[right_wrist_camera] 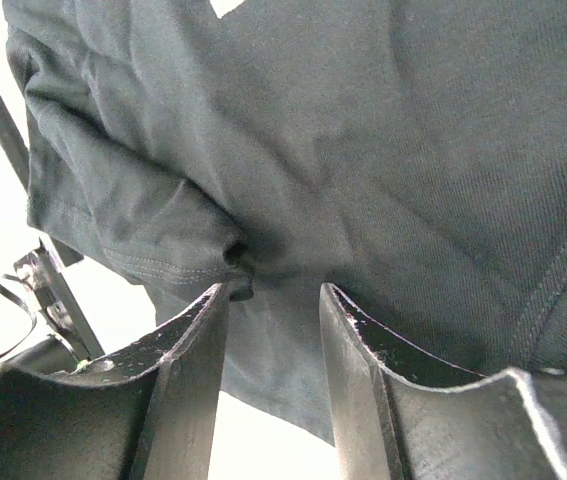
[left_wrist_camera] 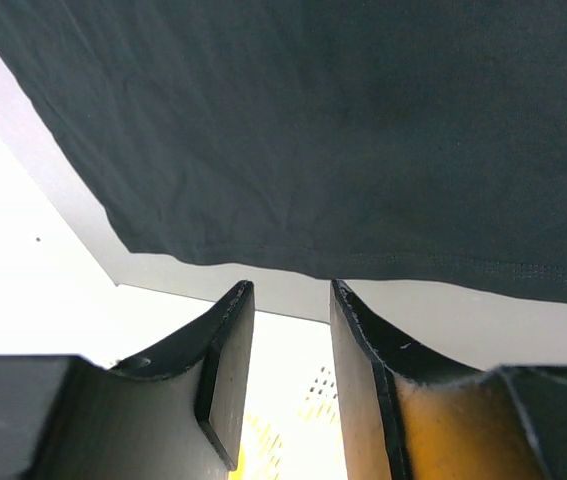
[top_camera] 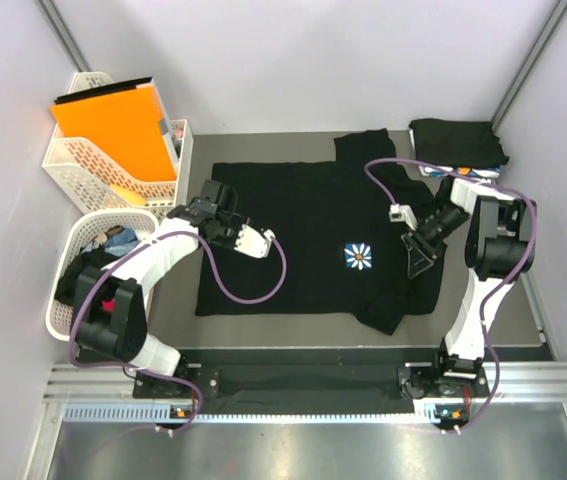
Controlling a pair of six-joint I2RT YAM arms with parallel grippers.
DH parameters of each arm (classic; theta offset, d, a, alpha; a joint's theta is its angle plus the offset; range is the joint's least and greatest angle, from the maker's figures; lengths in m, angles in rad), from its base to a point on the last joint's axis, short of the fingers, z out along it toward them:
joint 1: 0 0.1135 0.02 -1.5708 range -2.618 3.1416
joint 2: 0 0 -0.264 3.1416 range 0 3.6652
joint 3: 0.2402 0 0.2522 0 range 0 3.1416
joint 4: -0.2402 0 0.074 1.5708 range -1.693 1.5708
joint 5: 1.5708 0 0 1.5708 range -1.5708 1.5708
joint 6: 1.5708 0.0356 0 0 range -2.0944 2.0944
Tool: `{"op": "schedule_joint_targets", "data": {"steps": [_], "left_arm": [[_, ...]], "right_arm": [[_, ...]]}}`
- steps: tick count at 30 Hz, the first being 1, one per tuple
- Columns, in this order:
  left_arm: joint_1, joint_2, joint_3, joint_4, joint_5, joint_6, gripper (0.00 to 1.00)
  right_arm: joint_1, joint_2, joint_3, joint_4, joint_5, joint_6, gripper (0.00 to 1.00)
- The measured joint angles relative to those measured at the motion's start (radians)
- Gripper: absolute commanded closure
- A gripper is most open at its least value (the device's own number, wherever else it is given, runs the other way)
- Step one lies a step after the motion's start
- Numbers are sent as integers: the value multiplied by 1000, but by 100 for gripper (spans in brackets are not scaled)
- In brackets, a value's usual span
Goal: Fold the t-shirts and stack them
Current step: Grap the side of the flattened tshirt closest away from the robot with both arms
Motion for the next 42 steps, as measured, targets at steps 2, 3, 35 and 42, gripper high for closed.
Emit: {"op": "schedule_joint_targets", "data": {"steps": [2, 3, 35, 42], "left_arm": [[0, 0, 0, 0, -3, -3, 58], [0, 0, 0, 0, -6, -4, 58], [-4, 31, 8, 7, -13, -11, 58], [-6, 31, 0, 9, -11, -19, 58]], "right_arm": [[4, 0, 0, -1, 1, -3, 59], [6, 0, -2, -2, 2, -5, 59], [97, -169, 64, -10, 130, 5, 100], [183, -247, 56, -8, 161, 13, 100]]}}
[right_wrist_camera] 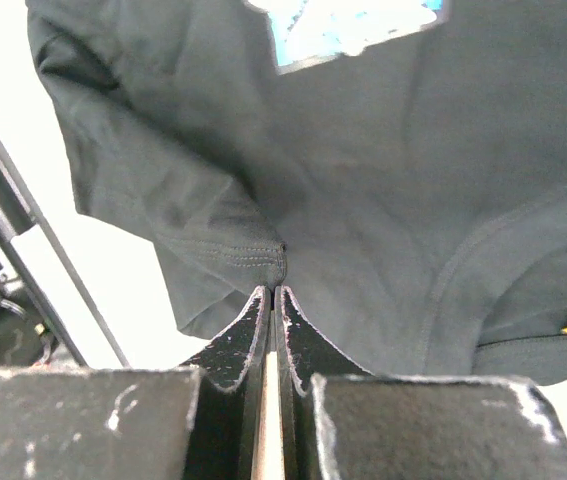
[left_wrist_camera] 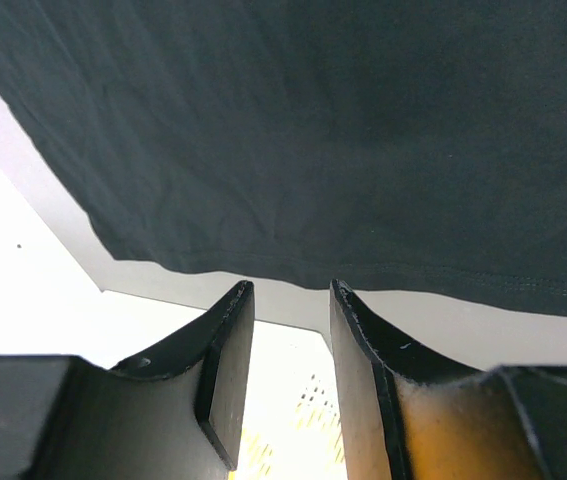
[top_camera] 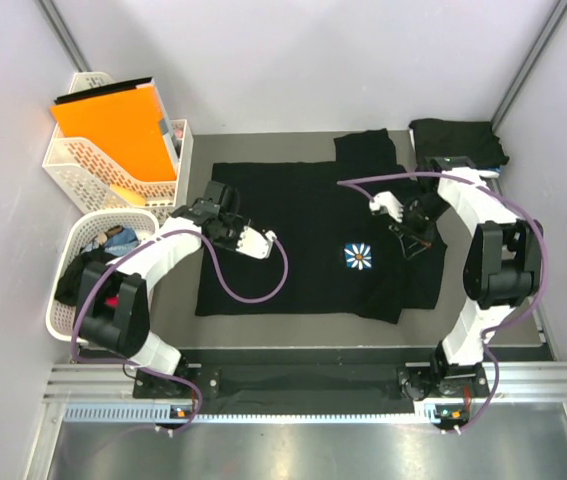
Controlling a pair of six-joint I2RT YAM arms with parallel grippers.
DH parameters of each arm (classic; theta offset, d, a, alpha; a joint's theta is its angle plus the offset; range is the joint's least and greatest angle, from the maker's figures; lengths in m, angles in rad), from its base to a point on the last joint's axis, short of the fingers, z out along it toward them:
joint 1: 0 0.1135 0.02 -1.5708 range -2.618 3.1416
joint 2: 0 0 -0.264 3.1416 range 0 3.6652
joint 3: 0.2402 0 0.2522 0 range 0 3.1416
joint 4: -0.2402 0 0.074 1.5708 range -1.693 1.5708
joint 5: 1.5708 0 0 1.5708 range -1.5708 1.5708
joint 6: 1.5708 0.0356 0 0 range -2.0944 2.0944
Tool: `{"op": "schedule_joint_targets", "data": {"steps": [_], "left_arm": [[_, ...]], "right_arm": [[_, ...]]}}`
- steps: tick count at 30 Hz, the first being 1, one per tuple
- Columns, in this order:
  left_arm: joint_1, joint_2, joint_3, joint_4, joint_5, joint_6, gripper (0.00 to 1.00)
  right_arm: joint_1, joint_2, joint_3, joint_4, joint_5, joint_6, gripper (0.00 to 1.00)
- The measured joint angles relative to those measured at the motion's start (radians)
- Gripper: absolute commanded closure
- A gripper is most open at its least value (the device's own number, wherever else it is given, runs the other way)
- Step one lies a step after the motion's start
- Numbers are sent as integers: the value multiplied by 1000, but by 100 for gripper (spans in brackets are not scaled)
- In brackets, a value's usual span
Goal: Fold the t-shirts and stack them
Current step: Grap the side of the flattened tshirt closest away from the robot with both arms
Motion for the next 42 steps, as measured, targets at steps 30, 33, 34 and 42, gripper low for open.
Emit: {"op": "schedule_joint_targets", "data": {"steps": [30, 33, 34, 42], "left_arm": [[-3, -18, -46, 6, 9, -11, 58], [-3, -20, -47, 6, 8, -14, 58], [-3, -21, -47, 6, 7, -14, 59], [-3, -22, -47, 6, -10, -14, 59]], "right_arm": [[218, -36, -37, 147, 86, 184, 52], [218, -51, -125, 215, 143, 165, 50], [219, -66, -162, 229, 160, 146, 50], [304, -339, -374, 222, 253, -32, 52]]}}
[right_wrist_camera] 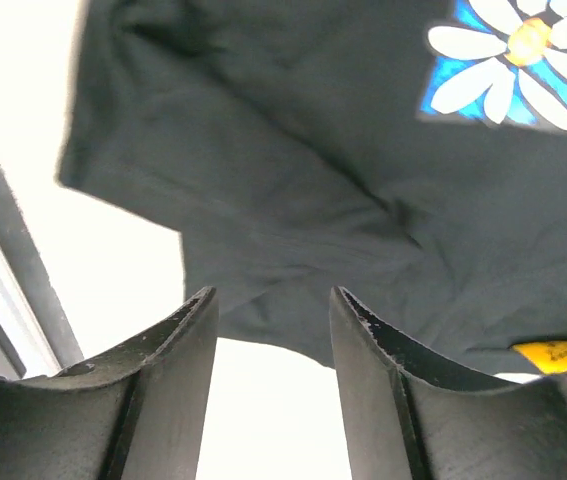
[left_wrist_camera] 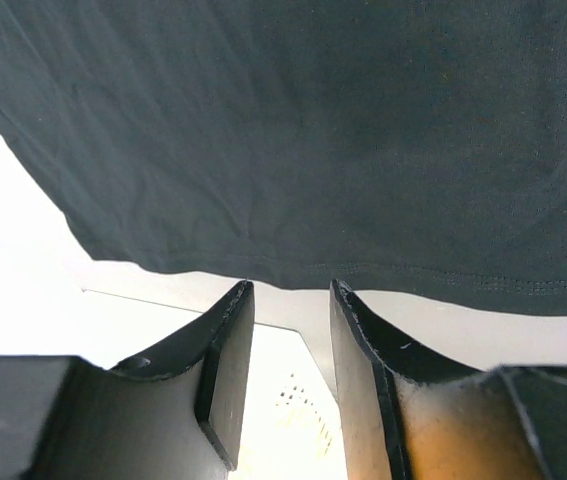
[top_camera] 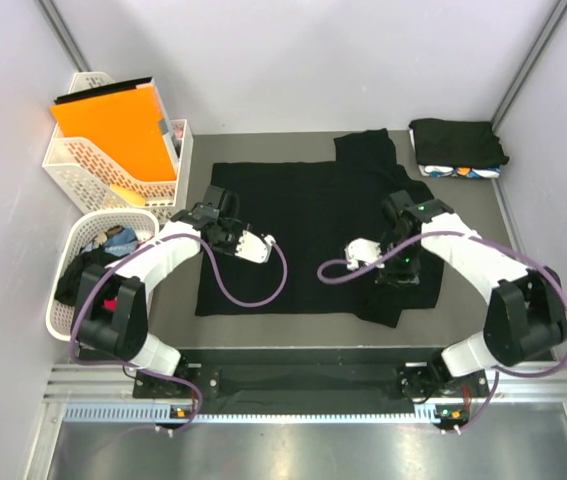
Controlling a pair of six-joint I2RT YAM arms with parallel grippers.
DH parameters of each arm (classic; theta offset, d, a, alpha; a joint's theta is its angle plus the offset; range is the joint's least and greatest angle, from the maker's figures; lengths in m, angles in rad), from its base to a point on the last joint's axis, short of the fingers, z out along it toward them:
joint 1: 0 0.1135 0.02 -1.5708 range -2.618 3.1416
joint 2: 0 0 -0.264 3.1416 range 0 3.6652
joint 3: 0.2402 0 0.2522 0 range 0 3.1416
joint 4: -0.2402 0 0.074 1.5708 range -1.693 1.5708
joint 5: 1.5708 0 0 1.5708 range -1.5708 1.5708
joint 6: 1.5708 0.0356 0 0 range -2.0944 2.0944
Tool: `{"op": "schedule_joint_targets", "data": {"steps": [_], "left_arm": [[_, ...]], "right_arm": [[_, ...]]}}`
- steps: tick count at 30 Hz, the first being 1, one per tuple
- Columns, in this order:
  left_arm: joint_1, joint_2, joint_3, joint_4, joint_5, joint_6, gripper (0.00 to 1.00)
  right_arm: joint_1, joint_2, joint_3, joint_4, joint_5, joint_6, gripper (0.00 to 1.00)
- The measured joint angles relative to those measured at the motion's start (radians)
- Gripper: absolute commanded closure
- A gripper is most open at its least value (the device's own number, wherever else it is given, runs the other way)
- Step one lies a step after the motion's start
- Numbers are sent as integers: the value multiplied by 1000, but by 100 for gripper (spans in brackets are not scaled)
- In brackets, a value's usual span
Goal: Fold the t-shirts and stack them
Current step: Grap the side of the flattened tshirt closest away from the robot with both arms
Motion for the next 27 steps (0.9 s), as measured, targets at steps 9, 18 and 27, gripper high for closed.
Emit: {"op": "schedule_joint_targets", "data": {"steps": [9, 18, 27], "left_arm": [[0, 0, 0, 0, -8, 0, 59], [0, 0, 18, -8, -17, 4, 58], [0, 0, 37, -13, -24, 19, 58]], "right_arm": [[153, -114, -241, 4, 32, -86, 50], [233, -176, -356, 89, 48, -93, 48], [294, -170, -418, 196, 55, -72, 54]]}}
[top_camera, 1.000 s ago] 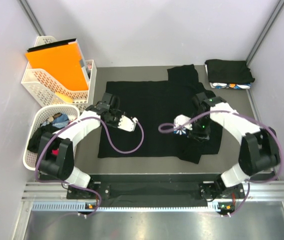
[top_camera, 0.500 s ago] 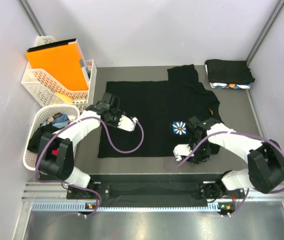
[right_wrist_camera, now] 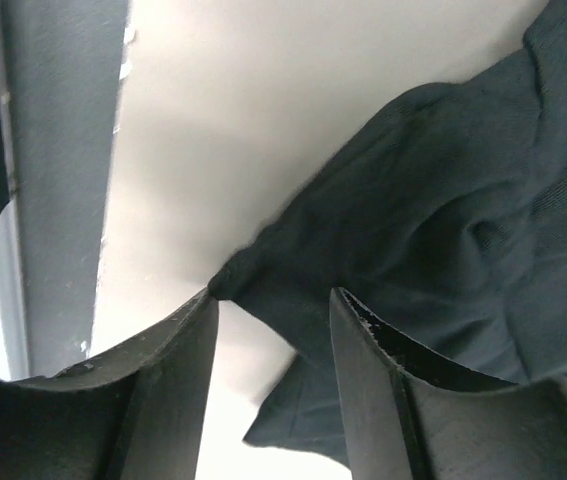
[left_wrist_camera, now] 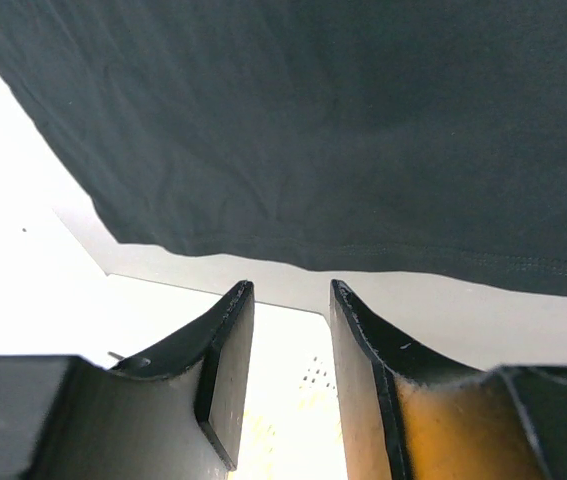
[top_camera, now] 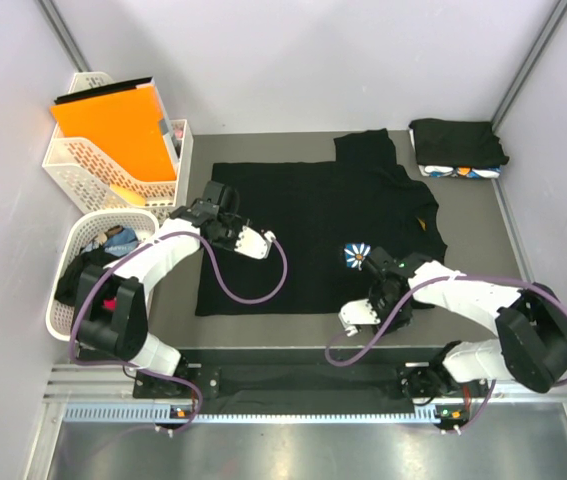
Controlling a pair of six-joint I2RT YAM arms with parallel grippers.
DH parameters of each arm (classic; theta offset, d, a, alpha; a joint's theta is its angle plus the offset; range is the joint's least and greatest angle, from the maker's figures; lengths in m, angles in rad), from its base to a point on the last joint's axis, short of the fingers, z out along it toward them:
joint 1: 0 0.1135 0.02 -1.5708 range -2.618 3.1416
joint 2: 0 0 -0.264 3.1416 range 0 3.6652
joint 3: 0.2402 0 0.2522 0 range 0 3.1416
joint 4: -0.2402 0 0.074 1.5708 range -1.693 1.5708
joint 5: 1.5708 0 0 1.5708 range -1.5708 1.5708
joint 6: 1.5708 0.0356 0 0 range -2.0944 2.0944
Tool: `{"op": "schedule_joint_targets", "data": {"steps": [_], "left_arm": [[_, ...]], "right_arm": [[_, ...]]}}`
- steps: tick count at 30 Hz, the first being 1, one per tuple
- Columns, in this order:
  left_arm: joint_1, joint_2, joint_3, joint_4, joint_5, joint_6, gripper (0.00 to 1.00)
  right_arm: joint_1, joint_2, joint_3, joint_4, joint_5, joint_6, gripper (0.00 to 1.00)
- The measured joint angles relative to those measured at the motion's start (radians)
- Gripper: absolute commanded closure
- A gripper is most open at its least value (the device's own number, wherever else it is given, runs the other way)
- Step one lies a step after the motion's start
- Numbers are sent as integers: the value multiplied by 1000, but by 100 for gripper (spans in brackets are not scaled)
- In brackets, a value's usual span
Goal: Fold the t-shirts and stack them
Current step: Grap the side of the flattened tshirt closest away from the robot with both arms
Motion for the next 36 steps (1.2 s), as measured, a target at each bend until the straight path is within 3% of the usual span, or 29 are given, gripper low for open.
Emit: {"op": "schedule_joint_targets", "data": {"steps": [2, 5, 6, 9, 17, 26, 32, 36], "left_arm": [[0, 0, 5, -1, -3, 2, 58], [0, 0, 13, -1, -3, 4, 58], [0, 0, 14, -2, -3, 4, 59], [0, 0, 16, -2, -3, 4, 59], [0, 14, 18, 1, -2, 4, 59], [0, 36, 18, 7, 6, 4, 59], [0, 42, 18, 14, 14, 4, 59], [0, 47, 18, 21, 18, 4, 59]], "right_arm": [[5, 9, -5, 24, 3, 8, 58], [12, 14, -5, 44, 13, 23, 75], [16, 18, -5, 53, 17, 28, 88], [32, 28, -5, 65, 26, 44, 100], [39, 27, 26, 17, 33, 42, 100], [40, 21, 226, -144, 18, 1, 100], [40, 39, 289, -138, 9, -1, 100], [40, 120, 299, -103, 9, 11, 94]]}}
